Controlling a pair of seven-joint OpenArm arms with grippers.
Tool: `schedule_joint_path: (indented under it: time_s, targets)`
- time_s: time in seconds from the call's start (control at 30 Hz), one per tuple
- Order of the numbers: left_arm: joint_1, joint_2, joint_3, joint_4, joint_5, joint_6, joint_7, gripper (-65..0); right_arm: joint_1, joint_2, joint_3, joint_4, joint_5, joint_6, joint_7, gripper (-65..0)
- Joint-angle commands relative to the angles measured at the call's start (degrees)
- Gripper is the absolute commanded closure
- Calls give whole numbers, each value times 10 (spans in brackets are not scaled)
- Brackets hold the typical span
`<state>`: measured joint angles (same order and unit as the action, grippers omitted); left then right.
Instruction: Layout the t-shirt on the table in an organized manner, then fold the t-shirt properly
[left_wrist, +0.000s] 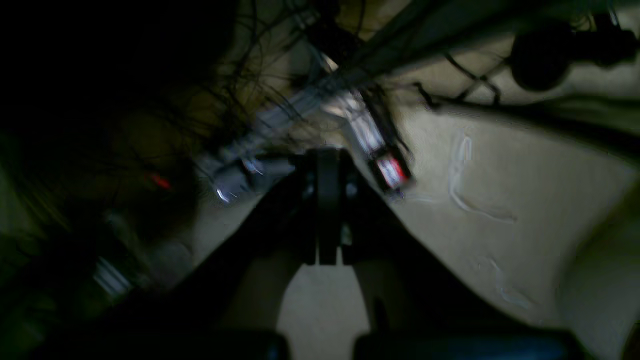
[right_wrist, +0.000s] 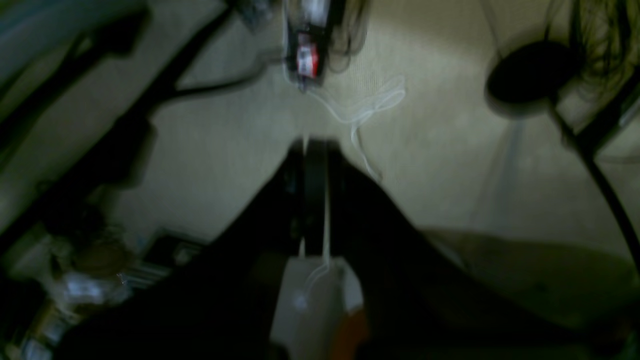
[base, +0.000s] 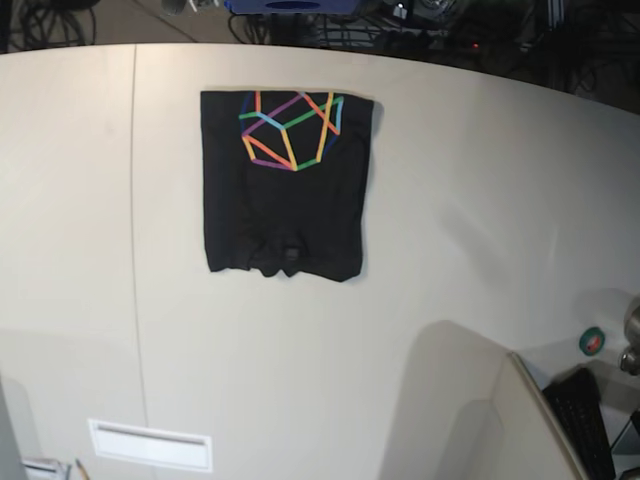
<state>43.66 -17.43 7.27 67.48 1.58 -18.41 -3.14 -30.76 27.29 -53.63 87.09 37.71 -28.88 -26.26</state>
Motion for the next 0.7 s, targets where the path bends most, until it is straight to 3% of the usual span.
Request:
schedule_joint_path:
  time_s: [0.0,0.13,0.23,0.37,0.5,0.67]
  targets:
    - [-3,2,3,-19,-1,-1,-3,0,4,2,1,-40,0,29,26,0]
    - [-58,34,3,-135,-1,0,-5,0,35,-29,3,-213,0,177,104,0]
    - [-99,49,2,-218,-1,0,-13,0,56,-62,2,-351,-1,265,171,0]
    - [-137,70,-2,-325,-3,0,-114,0,92,-108,3,-575,0,368,304,0]
    - [-179,82,2,-441,-2,0,-191,0,116,-137,3,-711,0,421,418,0]
    - [-230,91,2,-557,-2,0,-248,0,126,-136,3,-729,1,422,456,0]
